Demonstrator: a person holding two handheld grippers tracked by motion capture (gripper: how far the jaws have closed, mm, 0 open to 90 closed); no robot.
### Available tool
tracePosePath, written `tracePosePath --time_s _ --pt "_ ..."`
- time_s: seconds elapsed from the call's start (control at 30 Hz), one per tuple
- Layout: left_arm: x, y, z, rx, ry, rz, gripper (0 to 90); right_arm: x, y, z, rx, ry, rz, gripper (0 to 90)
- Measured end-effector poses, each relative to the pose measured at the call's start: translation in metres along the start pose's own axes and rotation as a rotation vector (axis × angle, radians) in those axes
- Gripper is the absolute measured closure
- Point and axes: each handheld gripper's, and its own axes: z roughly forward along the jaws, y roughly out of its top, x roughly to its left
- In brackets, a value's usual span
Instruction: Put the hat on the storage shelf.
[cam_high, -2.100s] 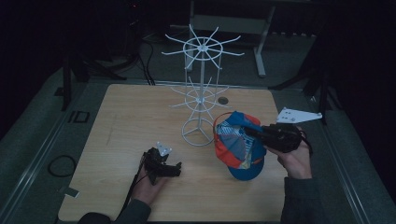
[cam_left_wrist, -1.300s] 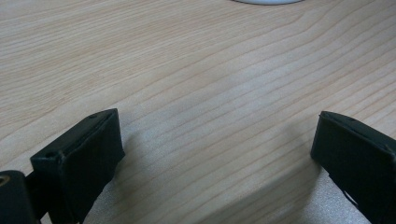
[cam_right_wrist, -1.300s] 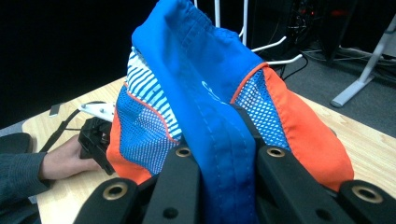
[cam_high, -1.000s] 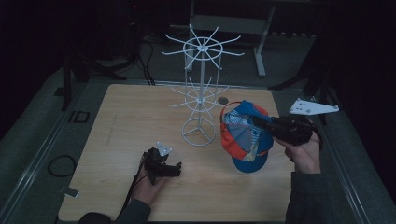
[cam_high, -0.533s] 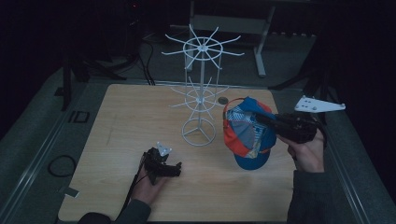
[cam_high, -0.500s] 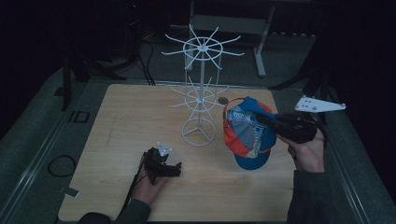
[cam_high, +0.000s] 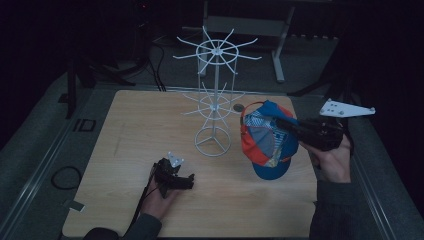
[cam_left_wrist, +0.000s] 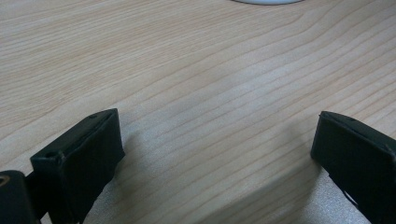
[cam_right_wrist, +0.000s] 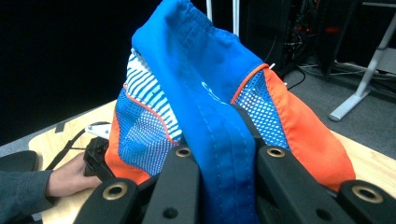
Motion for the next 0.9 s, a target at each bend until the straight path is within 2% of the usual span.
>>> tracePosePath --time_s 0.9 --pt "0.0 0.0 0.0 0.001 0.0 0.001 2.6 0.001 0.015 -0.003 -0.031 -0.011 -0.013 83.4"
